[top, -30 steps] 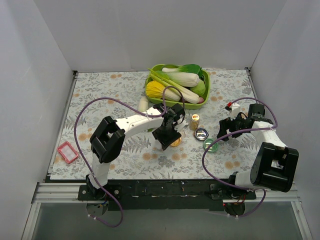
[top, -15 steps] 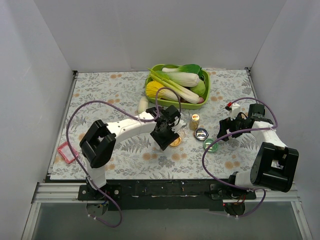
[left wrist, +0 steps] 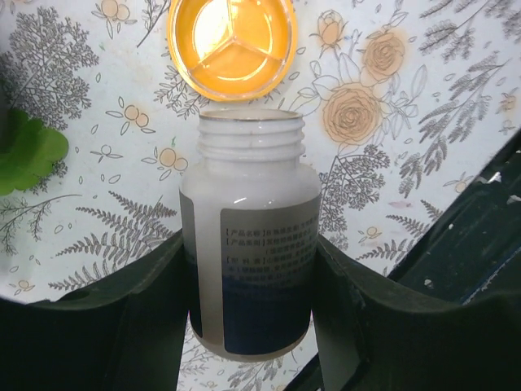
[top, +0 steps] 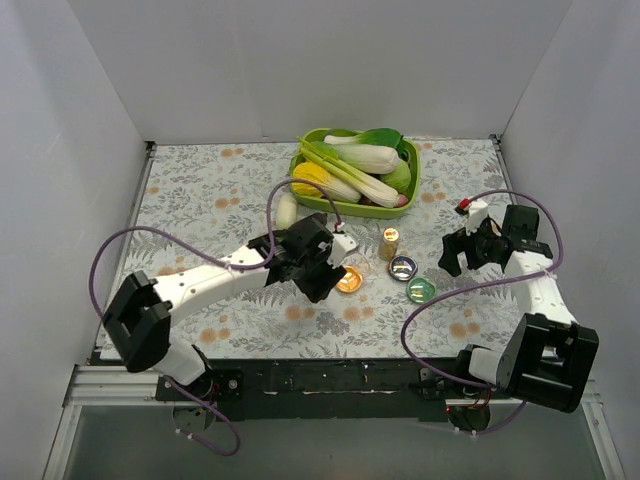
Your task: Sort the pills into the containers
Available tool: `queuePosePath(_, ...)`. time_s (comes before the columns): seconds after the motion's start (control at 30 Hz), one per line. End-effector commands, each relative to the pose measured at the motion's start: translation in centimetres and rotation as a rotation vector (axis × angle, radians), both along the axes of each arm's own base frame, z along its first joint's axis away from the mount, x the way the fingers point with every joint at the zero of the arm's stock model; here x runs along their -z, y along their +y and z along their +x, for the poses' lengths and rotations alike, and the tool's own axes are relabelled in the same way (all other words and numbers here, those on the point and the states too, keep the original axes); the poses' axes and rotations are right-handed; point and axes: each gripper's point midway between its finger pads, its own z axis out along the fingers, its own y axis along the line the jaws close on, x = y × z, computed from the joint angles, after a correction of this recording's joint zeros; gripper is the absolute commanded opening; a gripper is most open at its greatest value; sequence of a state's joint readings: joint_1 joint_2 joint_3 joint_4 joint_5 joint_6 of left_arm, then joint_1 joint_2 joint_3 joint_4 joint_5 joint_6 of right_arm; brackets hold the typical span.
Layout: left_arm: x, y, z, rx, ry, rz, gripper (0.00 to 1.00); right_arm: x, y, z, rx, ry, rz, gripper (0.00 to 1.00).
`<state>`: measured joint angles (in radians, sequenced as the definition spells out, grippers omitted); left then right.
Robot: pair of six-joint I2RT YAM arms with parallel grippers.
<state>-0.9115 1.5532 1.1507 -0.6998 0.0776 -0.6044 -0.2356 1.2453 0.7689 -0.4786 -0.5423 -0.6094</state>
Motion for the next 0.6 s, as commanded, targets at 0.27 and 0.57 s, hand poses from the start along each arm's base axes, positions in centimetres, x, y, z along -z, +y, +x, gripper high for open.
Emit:
queuePosePath(0.27, -15.1, -1.5, -0.8, 0.059, -0.450, -0.720, 0.00, -7.1, -0.6, 2.3, -0.034, -0.203, -0.061, 0.98)
queuePosePath(0.57, -32.3, 0.9, -9.1, 0.404, -0.912, -1.502, 0.00, -14.6, 2.0, 2.2, -0.202, -0.333, -0.031, 0.98)
